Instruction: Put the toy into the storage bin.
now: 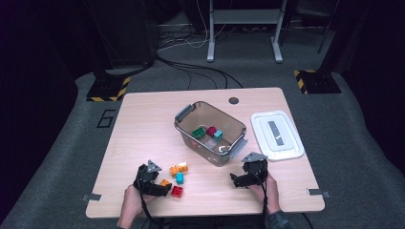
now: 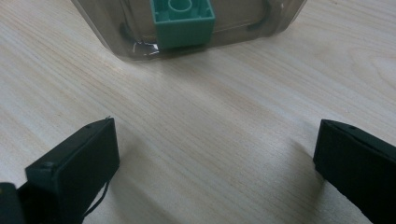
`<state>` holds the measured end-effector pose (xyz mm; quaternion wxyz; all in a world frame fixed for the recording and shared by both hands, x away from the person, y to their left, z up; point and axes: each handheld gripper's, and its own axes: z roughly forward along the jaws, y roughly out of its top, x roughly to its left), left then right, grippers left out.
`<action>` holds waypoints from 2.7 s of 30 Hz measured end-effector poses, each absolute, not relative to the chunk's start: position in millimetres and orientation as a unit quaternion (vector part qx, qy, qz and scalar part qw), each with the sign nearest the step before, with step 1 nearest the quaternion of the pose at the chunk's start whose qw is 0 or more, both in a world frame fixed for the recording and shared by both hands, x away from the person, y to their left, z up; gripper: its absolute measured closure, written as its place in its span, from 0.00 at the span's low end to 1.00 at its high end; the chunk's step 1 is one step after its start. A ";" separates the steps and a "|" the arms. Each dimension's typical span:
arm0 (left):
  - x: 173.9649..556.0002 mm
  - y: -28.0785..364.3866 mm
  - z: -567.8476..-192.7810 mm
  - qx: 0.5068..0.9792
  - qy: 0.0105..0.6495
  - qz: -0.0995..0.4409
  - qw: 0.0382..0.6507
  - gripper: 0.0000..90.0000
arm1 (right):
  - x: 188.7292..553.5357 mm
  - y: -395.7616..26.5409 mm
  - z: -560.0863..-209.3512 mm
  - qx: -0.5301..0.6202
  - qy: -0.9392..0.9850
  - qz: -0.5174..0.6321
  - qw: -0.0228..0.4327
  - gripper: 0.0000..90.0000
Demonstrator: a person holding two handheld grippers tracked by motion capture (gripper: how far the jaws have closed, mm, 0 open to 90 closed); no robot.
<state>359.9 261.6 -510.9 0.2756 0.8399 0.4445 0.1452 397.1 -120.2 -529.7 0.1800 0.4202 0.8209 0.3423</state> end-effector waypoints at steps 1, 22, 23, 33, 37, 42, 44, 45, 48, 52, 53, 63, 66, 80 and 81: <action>359.7 261.8 -510.4 0.839 0.445 0.146 0.277 0.32 | 396.8 -120.0 -529.6 0.422 0.820 0.342 0.178 0.00; 368.6 266.3 -501.2 0.833 0.443 0.149 0.295 0.65 | 397.1 -119.8 -529.7 0.423 0.819 0.343 0.179 0.00; 369.3 266.0 -500.0 0.832 0.445 0.150 0.297 0.65 | 396.6 -119.9 -529.4 0.424 0.820 0.341 0.176 0.00; 377.0 264.4 -489.7 0.834 0.438 0.155 0.299 0.65 | 396.7 -119.9 -529.6 0.423 0.820 0.342 0.177 0.00; 380.3 263.2 -485.3 0.834 0.434 0.160 0.300 0.65 | 396.4 -119.3 -529.4 0.427 0.818 0.343 0.175 0.00; 384.6 260.4 -479.4 0.834 0.431 0.165 0.303 0.65 | 396.5 -119.5 -529.4 0.426 0.819 0.342 0.175 0.00; 386.5 259.8 -476.5 0.835 0.428 0.166 0.303 0.65 | 396.5 -119.3 -529.5 0.427 0.818 0.343 0.175 0.00; 387.1 259.2 -475.6 0.834 0.430 0.167 0.304 0.65 | 396.5 -119.5 -529.4 0.426 0.819 0.342 0.176 0.00; 390.0 259.0 -470.0 0.834 0.427 0.172 0.305 0.65 | 396.7 -119.4 -529.6 0.426 0.818 0.344 0.177 0.00; 393.6 258.1 -463.2 0.836 0.421 0.176 0.303 0.65 | 396.5 -119.4 -529.4 0.427 0.818 0.343 0.175 0.00; 394.6 257.8 -461.4 0.837 0.419 0.178 0.304 0.65 | 396.9 -119.7 -529.6 0.424 0.819 0.344 0.177 0.00; 402.3 255.3 -443.8 0.835 0.413 0.190 0.311 0.65 | 396.6 -119.4 -529.5 0.426 0.818 0.343 0.175 0.00; 404.1 254.6 -438.2 0.835 0.412 0.193 0.311 0.65 | 396.5 -119.4 -529.4 0.427 0.818 0.343 0.175 0.00; 416.4 247.0 -415.7 0.836 0.397 0.203 0.318 0.65 | 396.6 -119.3 -529.5 0.427 0.818 0.343 0.175 0.00; 417.2 246.6 -413.6 0.837 0.396 0.202 0.318 0.65 | 396.9 -120.2 -529.6 0.422 0.821 0.342 0.176 0.00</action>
